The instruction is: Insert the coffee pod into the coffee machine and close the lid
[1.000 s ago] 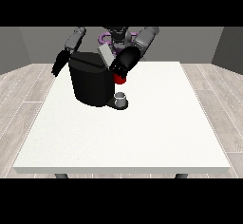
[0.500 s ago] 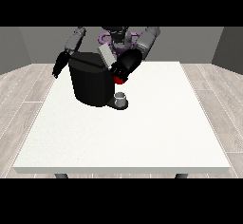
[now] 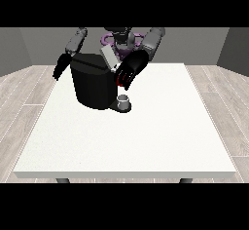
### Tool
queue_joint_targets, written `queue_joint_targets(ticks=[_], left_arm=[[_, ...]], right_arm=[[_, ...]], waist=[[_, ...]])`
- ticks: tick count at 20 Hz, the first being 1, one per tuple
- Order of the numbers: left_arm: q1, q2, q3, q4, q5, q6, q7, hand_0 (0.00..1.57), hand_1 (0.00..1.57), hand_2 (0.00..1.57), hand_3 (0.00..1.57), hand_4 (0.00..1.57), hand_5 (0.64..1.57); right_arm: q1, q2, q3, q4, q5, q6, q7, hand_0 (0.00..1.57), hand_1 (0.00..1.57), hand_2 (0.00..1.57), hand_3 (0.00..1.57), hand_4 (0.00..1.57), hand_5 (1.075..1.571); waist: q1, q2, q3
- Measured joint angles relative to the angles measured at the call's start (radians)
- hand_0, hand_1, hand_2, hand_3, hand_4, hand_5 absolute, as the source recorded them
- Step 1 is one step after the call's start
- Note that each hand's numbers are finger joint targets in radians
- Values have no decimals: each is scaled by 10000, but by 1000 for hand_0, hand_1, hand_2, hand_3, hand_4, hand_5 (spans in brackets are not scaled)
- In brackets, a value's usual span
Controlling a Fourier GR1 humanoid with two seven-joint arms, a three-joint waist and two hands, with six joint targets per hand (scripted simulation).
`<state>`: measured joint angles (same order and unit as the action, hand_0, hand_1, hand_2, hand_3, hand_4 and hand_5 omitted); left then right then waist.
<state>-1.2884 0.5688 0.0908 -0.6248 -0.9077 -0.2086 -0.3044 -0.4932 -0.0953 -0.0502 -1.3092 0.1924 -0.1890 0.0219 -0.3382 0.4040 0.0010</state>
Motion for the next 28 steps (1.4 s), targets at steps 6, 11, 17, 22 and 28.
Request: queue_joint_targets(ticks=[6, 11, 17, 22, 28], left_arm=[[-101, 27, 65, 85, -43, -40, 9, 0, 0, 299, 199, 0, 1571], [574, -738, -121, -90, -62, 2, 333, 0, 0, 0, 52, 0, 1571], [1585, -1900, -225, -513, 328, -397, 587, 0, 0, 130, 0, 0, 1571], [2751, -3228, 1037, -617, 2119, -341, 112, 0, 0, 0, 0, 467, 1571], [4763, -4809, 2500, -464, 4203, -554, -228, 0, 0, 0, 0, 419, 1571]], right_arm=[[-68, -73, -151, 232, 1, -57, 71, 0, 0, 0, 0, 83, 1571], [505, 42, -411, 857, -151, -185, -167, 0, 0, 0, 0, 144, 1571], [1209, -278, -1080, 1925, -541, -31, -511, 0, 0, 0, 0, 0, 1571], [1933, -274, -1241, 2161, -615, -75, -537, 0, 0, 0, 0, 0, 1571], [3214, -275, -1417, 2399, -641, -145, -801, 0, 0, 0, 0, 0, 1571]], waist=[[161, -110, 1], [823, -1019, -2], [1951, -2365, -2], [2744, -3428, -22], [3738, -5025, -24]])
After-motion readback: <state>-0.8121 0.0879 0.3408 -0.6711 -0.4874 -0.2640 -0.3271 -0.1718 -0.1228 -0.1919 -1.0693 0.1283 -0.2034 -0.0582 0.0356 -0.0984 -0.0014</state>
